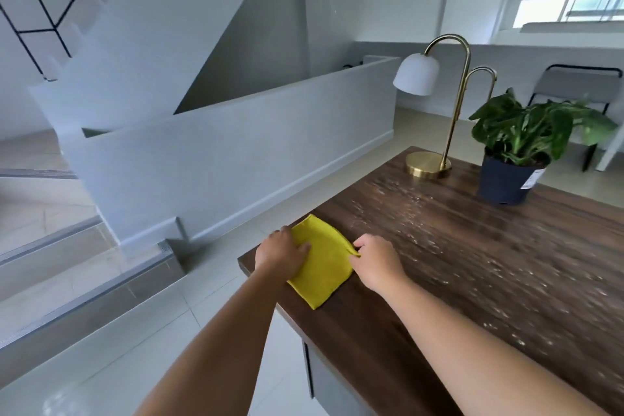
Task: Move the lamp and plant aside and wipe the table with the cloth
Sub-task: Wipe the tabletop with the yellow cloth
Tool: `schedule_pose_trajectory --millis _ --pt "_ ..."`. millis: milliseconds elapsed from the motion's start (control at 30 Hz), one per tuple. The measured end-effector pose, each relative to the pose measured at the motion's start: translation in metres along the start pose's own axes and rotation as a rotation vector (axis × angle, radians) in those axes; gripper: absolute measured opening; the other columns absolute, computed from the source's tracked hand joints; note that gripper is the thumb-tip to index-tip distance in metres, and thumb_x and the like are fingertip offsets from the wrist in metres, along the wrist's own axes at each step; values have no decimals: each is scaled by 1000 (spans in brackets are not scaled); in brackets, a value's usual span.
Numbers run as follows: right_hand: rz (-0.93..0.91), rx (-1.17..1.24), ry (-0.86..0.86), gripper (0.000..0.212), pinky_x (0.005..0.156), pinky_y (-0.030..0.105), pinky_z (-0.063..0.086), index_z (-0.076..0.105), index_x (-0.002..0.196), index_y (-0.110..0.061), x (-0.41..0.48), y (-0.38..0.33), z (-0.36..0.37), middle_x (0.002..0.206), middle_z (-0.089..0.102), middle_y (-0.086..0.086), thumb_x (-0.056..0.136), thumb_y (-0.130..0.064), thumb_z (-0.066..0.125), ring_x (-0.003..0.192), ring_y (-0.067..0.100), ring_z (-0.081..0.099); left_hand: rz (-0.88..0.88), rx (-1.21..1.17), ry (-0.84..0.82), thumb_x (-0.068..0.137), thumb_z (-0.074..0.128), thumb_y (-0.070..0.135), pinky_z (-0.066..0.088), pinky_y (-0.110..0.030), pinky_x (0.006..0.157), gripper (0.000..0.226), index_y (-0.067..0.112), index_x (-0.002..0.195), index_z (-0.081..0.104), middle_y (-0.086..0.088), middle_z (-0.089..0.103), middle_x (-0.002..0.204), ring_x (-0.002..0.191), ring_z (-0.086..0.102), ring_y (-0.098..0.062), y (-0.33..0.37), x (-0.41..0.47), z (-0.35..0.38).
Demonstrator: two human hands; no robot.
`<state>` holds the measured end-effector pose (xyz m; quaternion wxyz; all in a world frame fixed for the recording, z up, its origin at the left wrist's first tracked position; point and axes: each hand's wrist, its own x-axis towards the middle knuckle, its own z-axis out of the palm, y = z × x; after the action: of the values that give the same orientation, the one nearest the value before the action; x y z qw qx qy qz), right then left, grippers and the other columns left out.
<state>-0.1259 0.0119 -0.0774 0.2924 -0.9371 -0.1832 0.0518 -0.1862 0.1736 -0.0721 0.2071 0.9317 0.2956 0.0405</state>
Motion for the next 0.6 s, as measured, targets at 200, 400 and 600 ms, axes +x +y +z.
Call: schedule_pose_trajectory --millis 200,400,600 --pt "51 -2 -64 13 60 32 37 51 64 -13 0 0 -24 75 53 7 72 -15 62 75 30 55 105 -91 -82 87 57 36 49 -35 78 34 11 111 63 -12 65 112 102 60 -29 23 13 -23" --pt "160 311 100 8 64 34 47 61 89 -15 5 45 -102 86 63 6 82 -18 57 80 25 63 327 -375 -167 91 58 32 44 -32 93 40 17 127 57 -6 62 124 117 56 -28 108 26 -32" --pt "382 441 479 13 58 32 36 61 96 -10 -7 122 -179 89 60 8 89 -17 52 80 24 53 443 -565 -457 89 60 32 47 -46 100 36 11 118 60 -8 64 121 111 60 -28 224 20 19"
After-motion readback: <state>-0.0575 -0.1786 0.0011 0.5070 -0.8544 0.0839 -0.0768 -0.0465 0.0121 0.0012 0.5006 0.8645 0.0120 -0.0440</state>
